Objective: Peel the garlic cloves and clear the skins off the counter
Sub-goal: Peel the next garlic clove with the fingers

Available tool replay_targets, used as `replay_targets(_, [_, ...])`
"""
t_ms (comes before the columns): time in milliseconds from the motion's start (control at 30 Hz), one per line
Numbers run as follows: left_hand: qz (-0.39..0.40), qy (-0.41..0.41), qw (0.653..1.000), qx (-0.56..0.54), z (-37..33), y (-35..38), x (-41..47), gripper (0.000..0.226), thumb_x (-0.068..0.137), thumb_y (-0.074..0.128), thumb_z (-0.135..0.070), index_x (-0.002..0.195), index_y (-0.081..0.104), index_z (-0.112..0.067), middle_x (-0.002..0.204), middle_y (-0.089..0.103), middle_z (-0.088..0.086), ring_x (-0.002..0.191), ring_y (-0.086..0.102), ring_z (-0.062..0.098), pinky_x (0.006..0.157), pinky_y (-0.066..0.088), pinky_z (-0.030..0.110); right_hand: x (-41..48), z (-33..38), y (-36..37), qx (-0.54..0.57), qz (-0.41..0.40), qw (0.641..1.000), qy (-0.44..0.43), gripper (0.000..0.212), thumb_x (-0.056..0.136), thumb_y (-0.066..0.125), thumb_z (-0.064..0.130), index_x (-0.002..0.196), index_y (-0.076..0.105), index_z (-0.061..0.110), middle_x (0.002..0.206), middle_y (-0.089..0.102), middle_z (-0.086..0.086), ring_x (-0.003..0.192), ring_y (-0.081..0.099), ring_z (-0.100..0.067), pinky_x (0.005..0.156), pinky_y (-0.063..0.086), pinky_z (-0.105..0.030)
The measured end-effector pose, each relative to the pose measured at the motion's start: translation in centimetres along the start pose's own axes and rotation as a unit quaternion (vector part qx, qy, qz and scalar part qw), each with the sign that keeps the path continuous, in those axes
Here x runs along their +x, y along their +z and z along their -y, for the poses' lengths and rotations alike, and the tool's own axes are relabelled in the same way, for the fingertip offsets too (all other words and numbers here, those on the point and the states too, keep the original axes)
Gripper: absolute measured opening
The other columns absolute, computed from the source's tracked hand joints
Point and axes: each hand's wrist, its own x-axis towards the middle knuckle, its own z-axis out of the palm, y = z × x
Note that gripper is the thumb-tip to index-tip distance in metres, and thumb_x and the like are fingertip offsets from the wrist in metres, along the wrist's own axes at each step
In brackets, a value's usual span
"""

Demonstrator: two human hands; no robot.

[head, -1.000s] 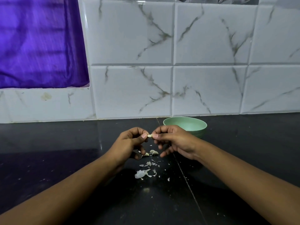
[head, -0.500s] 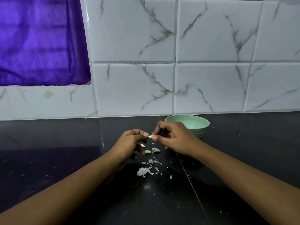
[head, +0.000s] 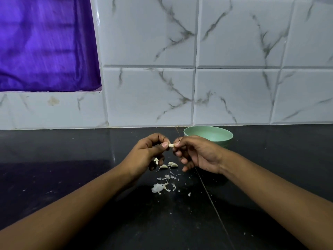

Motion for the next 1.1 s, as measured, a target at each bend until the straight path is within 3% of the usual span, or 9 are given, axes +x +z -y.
replay_targets(233, [0.061, -0.010, 0.998, -0.005, -0.1, -0.2, -0.2, 0.006, 0.086, 0.055, -0.019, 0.081, 0.054, -0.016, 0.070, 0.060, -0.005, 0.047, 0.047, 0.011, 0.038, 0.027, 0.017, -0.3, 0.1, 0.0, 0.022, 0.050, 0.998, 0.031, 0.017, 0.089, 0.040, 0.013, 0.076, 0.051, 0.011, 0.063, 0.048, 0.001, 0.045, 0.045, -0.008, 0.044, 0.050, -0.023])
replay_targets(367, [0.058, -0.002, 0.998, 0.021, -0.3, -0.4, -0.1, 0.011, 0.093, 0.051, -0.012, 0.082, 0.053, -0.015, 0.063, 0.057, -0.010, 0.047, 0.044, 0.010, 0.040, 0.026, 0.017, -0.2, -0.1, 0.1, 0.020, 0.066, 0.997, 0.032, 0.011, 0.083, 0.044, 0.017, 0.076, 0.049, 0.012, 0.062, 0.047, 0.001, 0.045, 0.043, -0.008, 0.042, 0.049, -0.023])
replay_targets(600, [0.008, -0.036, 0.999, 0.021, 0.0, -0.5, 0.2, 0.018, 0.097, 0.044, -0.011, 0.081, 0.051, -0.013, 0.052, 0.054, -0.010, 0.040, 0.043, 0.008, 0.037, 0.022, 0.016, 0.2, -0.6, 0.1, -0.035, -0.016, 0.999, -0.025, 0.027, 0.095, 0.035, 0.022, 0.070, 0.043, 0.017, 0.063, 0.040, 0.002, 0.047, 0.033, -0.010, 0.038, 0.033, -0.021])
replay_targets(733, [-0.006, -0.059, 0.998, 0.012, -0.1, -1.0, 0.4, 0.020, 0.096, 0.042, -0.010, 0.078, 0.051, -0.014, 0.062, 0.054, -0.007, 0.042, 0.044, 0.012, 0.037, 0.021, 0.015, 0.1, -0.4, -0.4, -0.030, -0.022, 0.999, -0.026, 0.028, 0.096, 0.039, 0.025, 0.070, 0.044, 0.018, 0.062, 0.041, 0.004, 0.047, 0.032, -0.009, 0.038, 0.030, -0.020])
replay_targets(900, [0.054, -0.039, 0.985, 0.162, -1.0, -1.1, -0.1, 0.026, 0.095, 0.036, -0.010, 0.069, 0.041, -0.013, 0.052, 0.036, -0.007, 0.045, 0.033, 0.010, 0.041, 0.024, 0.019, 0.0, -0.3, -0.1, -0.079, -0.024, 0.997, -0.010, 0.029, 0.096, 0.043, 0.024, 0.069, 0.048, 0.016, 0.059, 0.041, 0.004, 0.045, 0.031, -0.008, 0.038, 0.028, -0.019])
replay_targets(1000, [0.139, 0.030, 0.920, 0.366, -1.5, -1.9, -0.1, 0.033, 0.089, 0.045, -0.028, 0.059, 0.040, -0.015, 0.049, 0.036, -0.009, 0.046, 0.032, 0.004, 0.048, 0.028, 0.020, -0.1, -0.2, -0.2, -0.114, -0.036, 0.993, -0.005, 0.030, 0.097, 0.045, 0.026, 0.070, 0.051, 0.016, 0.059, 0.042, 0.004, 0.044, 0.032, -0.008, 0.038, 0.029, -0.018])
replay_targets(1100, [0.179, 0.018, 0.892, 0.415, -1.5, -2.9, 0.1, 0.037, 0.091, 0.060, -0.034, 0.058, 0.054, -0.019, 0.049, 0.050, -0.008, 0.044, 0.043, 0.004, 0.050, 0.036, 0.020, 0.0, -0.5, -0.4, -0.143, -0.045, 0.989, -0.002, 0.029, 0.097, 0.048, 0.028, 0.073, 0.057, 0.014, 0.058, 0.045, 0.004, 0.045, 0.035, -0.006, 0.038, 0.032, -0.017])
